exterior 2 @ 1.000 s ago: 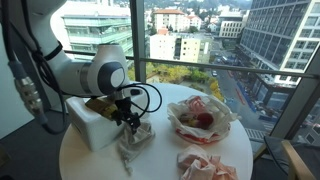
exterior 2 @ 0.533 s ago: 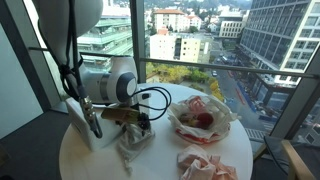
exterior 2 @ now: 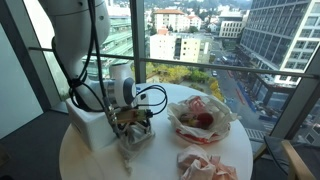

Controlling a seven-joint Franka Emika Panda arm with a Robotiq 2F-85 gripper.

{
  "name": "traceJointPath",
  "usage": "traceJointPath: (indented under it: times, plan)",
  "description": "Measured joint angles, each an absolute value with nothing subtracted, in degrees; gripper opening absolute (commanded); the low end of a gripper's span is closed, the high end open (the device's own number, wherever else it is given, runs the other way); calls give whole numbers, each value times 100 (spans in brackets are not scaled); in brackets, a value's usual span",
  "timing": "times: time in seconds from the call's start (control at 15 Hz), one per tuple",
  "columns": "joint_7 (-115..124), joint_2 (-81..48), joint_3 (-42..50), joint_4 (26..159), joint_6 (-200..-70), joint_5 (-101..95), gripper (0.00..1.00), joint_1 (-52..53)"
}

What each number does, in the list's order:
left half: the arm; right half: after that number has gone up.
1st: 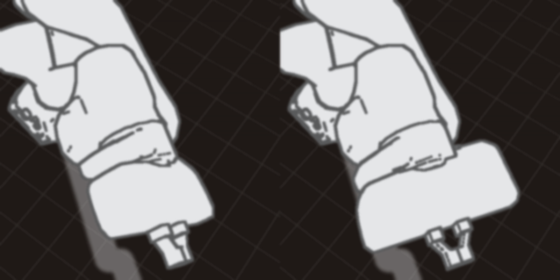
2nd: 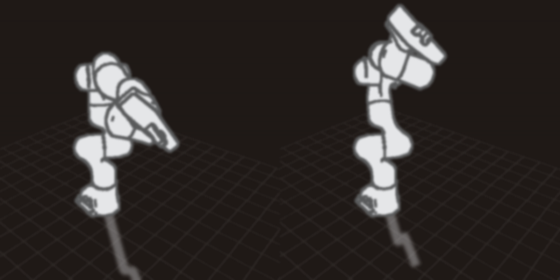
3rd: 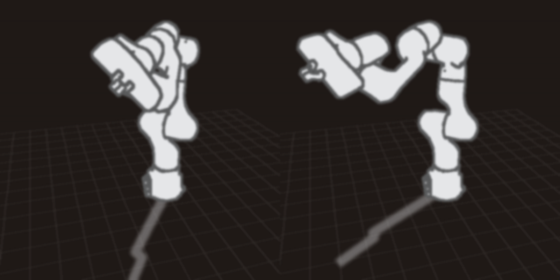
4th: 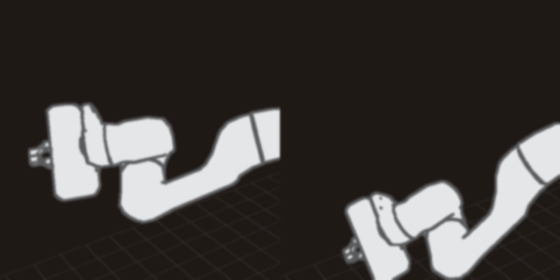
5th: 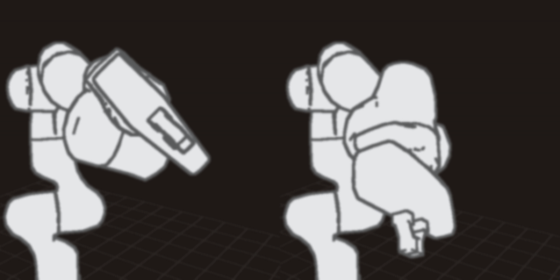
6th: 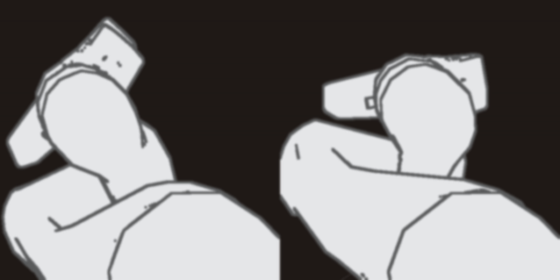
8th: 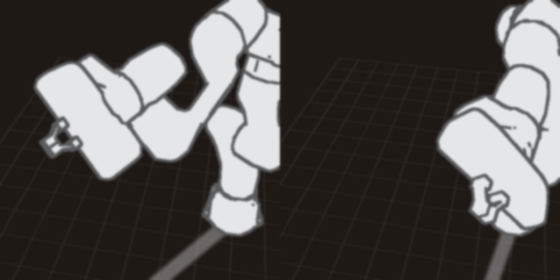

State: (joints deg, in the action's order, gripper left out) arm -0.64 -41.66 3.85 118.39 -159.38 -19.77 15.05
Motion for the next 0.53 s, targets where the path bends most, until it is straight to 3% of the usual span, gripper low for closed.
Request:
traceJointPath:
  times: [0.07, 0.53]
  plan:
    - [-101, -4232, 386, 11757, -15938, -2028, 74, 1523]
    - [-271, -4553, 558, 11432, -15939, -2543, 20, 1684]
